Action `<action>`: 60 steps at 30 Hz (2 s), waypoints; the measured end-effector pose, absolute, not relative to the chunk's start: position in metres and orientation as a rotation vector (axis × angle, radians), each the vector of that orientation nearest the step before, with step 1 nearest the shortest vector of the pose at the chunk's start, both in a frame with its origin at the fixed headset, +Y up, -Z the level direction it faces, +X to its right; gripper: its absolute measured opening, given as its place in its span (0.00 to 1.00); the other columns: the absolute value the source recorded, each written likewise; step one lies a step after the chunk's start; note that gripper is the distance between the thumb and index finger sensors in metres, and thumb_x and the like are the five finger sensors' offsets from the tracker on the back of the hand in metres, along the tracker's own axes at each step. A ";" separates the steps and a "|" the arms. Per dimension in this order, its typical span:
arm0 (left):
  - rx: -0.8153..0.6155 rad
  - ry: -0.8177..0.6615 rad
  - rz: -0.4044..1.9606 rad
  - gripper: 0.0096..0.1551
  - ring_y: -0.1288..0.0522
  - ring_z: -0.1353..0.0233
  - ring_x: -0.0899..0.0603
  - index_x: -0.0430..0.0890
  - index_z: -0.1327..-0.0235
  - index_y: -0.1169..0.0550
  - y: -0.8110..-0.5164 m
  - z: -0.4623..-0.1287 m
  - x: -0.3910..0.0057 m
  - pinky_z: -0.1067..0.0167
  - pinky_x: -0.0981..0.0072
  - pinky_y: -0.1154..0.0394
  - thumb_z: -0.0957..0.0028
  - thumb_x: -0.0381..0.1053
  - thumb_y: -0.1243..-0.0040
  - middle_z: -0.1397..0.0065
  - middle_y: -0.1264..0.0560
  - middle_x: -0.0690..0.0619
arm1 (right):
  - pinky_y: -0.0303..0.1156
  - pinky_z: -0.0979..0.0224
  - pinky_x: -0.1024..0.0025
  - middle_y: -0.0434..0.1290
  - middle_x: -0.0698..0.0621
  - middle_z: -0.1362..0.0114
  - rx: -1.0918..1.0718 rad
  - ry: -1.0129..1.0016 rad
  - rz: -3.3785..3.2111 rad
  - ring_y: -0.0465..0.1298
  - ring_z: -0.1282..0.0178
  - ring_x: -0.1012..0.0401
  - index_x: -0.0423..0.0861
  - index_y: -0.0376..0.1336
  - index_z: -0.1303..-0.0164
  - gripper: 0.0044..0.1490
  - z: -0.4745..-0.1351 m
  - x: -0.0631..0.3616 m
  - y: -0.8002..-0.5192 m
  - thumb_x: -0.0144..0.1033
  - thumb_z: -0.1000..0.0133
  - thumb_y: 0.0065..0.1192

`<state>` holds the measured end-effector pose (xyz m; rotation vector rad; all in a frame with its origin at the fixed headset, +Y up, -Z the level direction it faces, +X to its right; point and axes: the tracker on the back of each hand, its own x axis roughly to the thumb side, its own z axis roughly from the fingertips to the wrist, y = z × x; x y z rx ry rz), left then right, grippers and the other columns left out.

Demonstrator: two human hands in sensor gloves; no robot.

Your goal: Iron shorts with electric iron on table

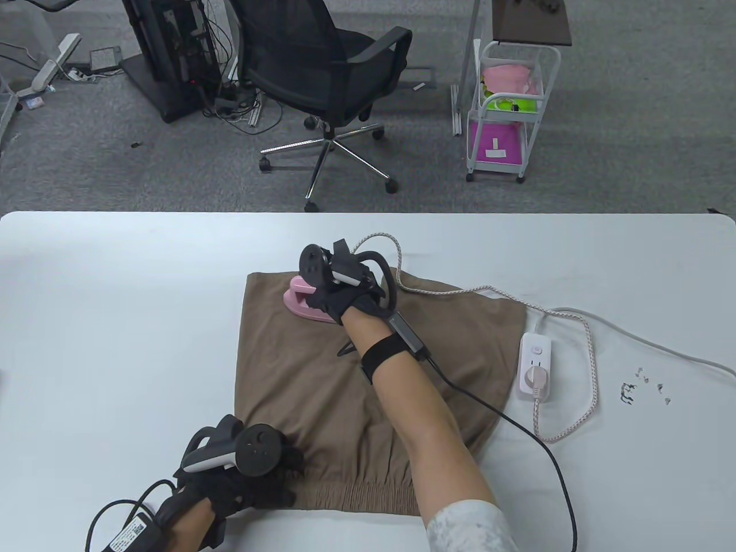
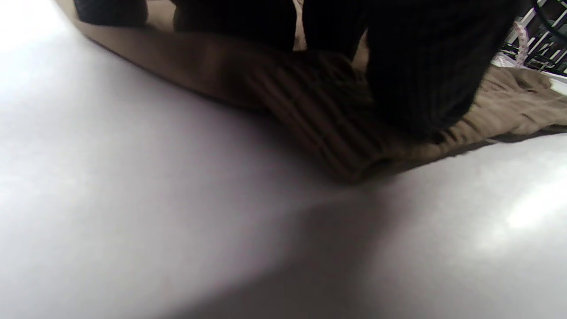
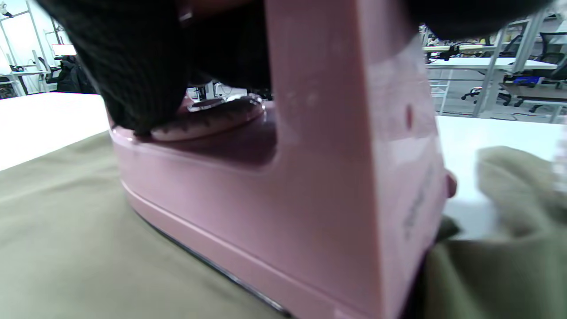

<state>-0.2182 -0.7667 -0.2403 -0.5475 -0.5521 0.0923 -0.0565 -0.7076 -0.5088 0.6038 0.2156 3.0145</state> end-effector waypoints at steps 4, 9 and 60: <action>-0.548 -0.552 0.091 0.42 0.36 0.27 0.45 0.65 0.27 0.35 -0.767 -0.240 -0.218 0.24 0.32 0.43 0.55 0.68 0.31 0.21 0.40 0.56 | 0.78 0.58 0.51 0.76 0.62 0.44 0.564 0.185 3.026 0.81 0.56 0.63 0.66 0.64 0.28 0.36 -0.509 -0.027 -0.708 0.56 0.47 0.77; -0.548 -0.553 0.090 0.42 0.36 0.27 0.44 0.65 0.27 0.35 -0.767 -0.240 -0.218 0.24 0.32 0.43 0.55 0.68 0.31 0.21 0.40 0.56 | 0.78 0.58 0.51 0.76 0.62 0.44 0.524 0.176 3.035 0.81 0.56 0.63 0.66 0.64 0.27 0.36 -0.507 -0.005 -0.708 0.56 0.47 0.77; -0.554 -0.552 0.078 0.42 0.37 0.27 0.44 0.64 0.27 0.35 -0.767 -0.239 -0.217 0.24 0.32 0.42 0.54 0.68 0.31 0.21 0.40 0.55 | 0.78 0.58 0.52 0.76 0.61 0.43 0.664 0.182 2.964 0.82 0.56 0.63 0.67 0.64 0.26 0.37 -0.480 -0.056 -0.711 0.58 0.46 0.77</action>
